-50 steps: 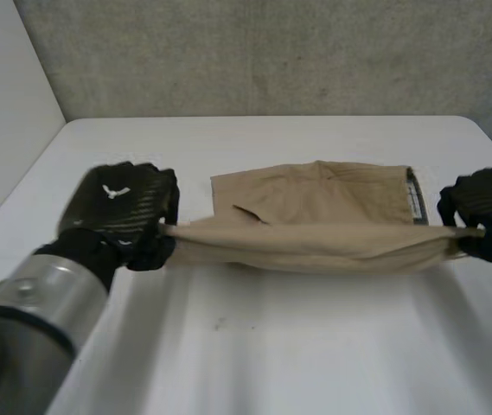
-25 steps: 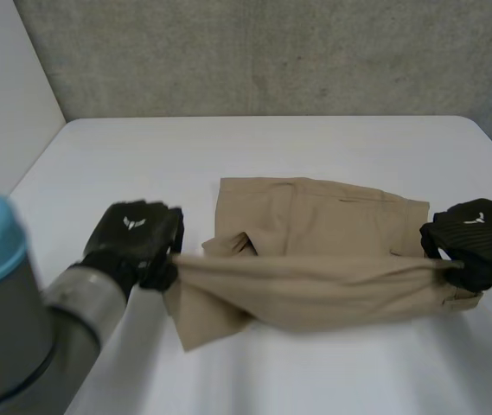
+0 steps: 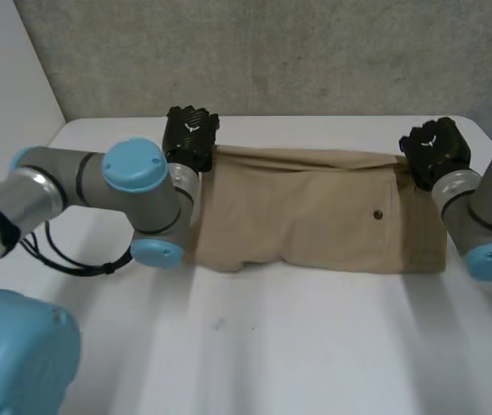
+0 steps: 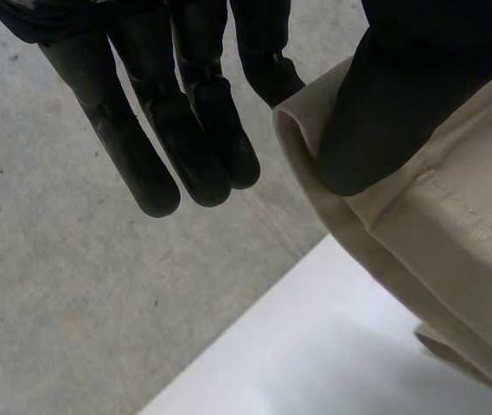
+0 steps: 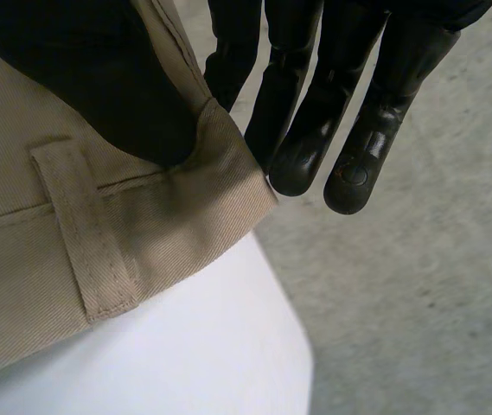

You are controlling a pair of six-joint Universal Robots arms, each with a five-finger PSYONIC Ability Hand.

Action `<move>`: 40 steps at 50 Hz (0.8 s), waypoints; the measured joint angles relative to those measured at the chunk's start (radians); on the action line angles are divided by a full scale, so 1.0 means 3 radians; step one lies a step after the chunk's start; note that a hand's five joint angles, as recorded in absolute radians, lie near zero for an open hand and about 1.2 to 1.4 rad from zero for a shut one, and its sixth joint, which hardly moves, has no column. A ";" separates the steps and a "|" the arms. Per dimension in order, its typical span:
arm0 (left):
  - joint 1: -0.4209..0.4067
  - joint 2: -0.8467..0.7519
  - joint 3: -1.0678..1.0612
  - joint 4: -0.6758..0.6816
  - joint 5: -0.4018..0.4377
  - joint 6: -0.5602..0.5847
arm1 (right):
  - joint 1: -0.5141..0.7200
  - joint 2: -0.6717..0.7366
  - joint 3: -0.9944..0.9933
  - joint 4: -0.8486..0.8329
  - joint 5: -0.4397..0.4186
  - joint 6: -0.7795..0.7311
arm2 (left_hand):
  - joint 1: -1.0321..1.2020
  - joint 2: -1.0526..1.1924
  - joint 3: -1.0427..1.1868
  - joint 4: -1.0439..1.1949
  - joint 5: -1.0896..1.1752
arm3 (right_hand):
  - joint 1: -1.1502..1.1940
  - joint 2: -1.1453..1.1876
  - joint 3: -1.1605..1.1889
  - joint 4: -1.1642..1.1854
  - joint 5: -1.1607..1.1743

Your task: Fold the shorts.

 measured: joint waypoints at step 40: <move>0.0042 0.1114 -0.1407 0.0813 0.0080 -0.0077 | -0.0092 -0.0724 0.0190 0.0402 -0.0078 0.1217 | -0.2976 -0.3156 -0.3109 -0.3154 -0.2845 | -0.2467 -0.3207 -0.3250 -0.3192 -0.3094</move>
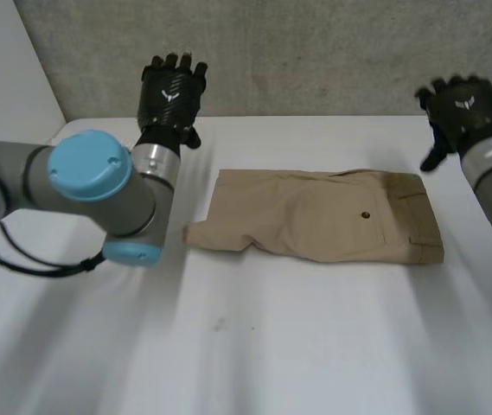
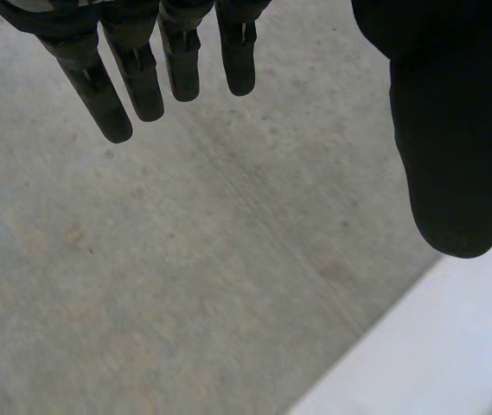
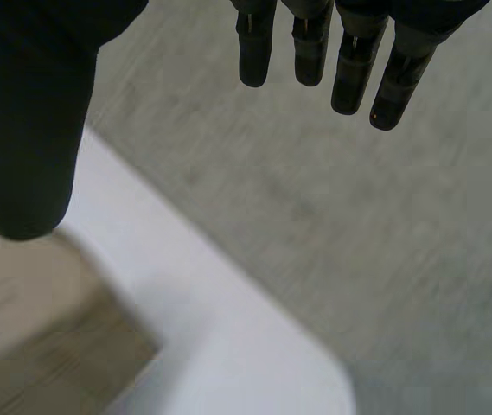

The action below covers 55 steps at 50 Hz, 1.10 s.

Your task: Fold the shorts.

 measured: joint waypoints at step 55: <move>0.0032 0.0998 -0.1645 -0.0514 0.0012 -0.0631 | -0.0605 0.0065 0.0107 0.0744 -0.0585 -0.1091 | 0.0000 0.0000 0.0000 0.0000 0.0000 | 0.2464 0.3175 0.3213 0.3193 0.2970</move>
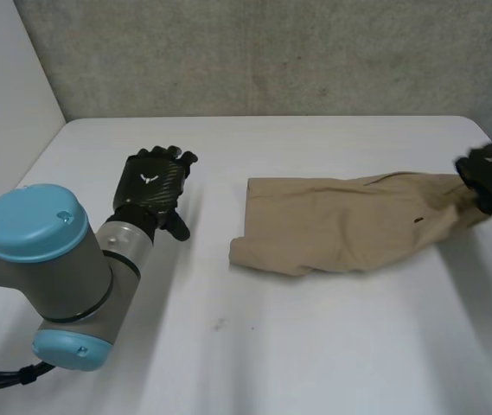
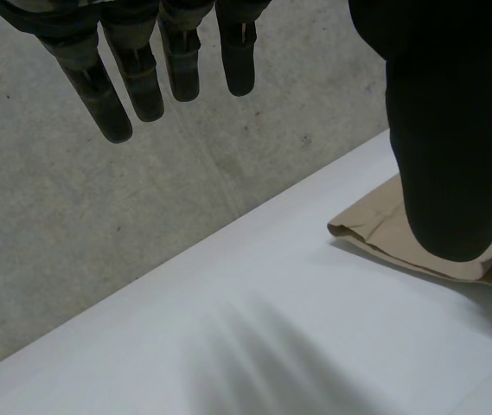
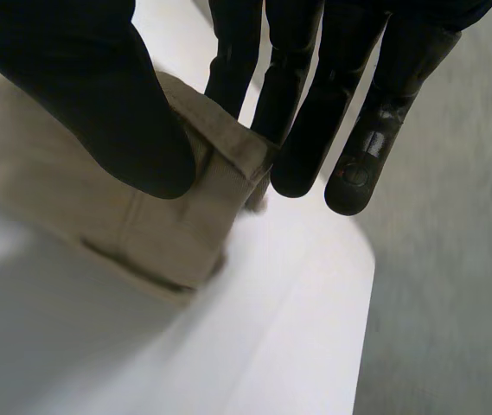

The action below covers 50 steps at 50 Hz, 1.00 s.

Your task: Fold the shorts.

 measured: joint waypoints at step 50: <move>-0.0359 -0.0882 0.1503 -0.0240 0.0096 -0.0176 | 0.1379 0.0417 -0.0547 -0.0285 0.0190 0.2370 | 0.0000 0.0000 0.0000 0.0000 0.0006 | -0.2463 -0.3167 -0.3212 -0.3192 -0.2971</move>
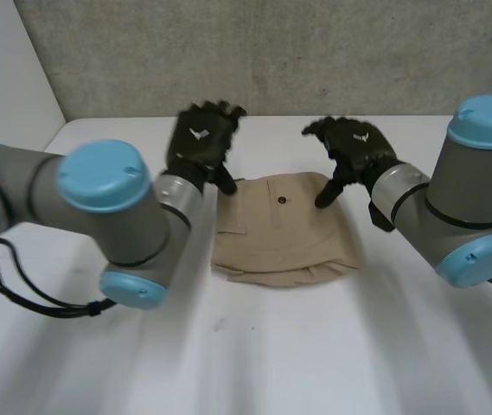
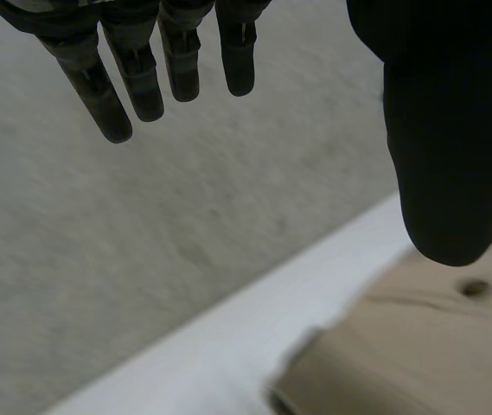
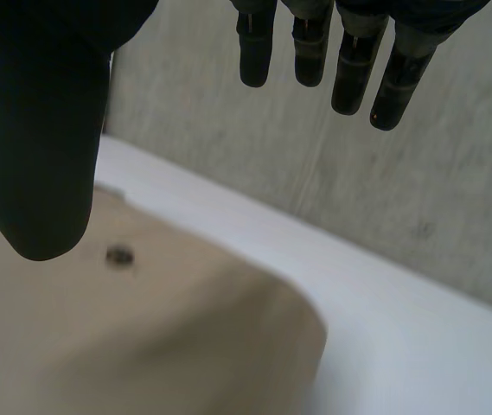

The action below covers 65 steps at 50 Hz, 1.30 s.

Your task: Fold the shorts.

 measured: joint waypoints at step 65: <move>0.0876 0.2395 -0.0589 -0.2063 0.0038 -0.0288 | -0.0224 -0.2049 0.0685 0.0645 0.0977 -0.0523 | -0.0062 -0.0080 -0.0037 -0.0062 -0.0064 | -0.0063 -0.0011 0.0000 0.0001 -0.0013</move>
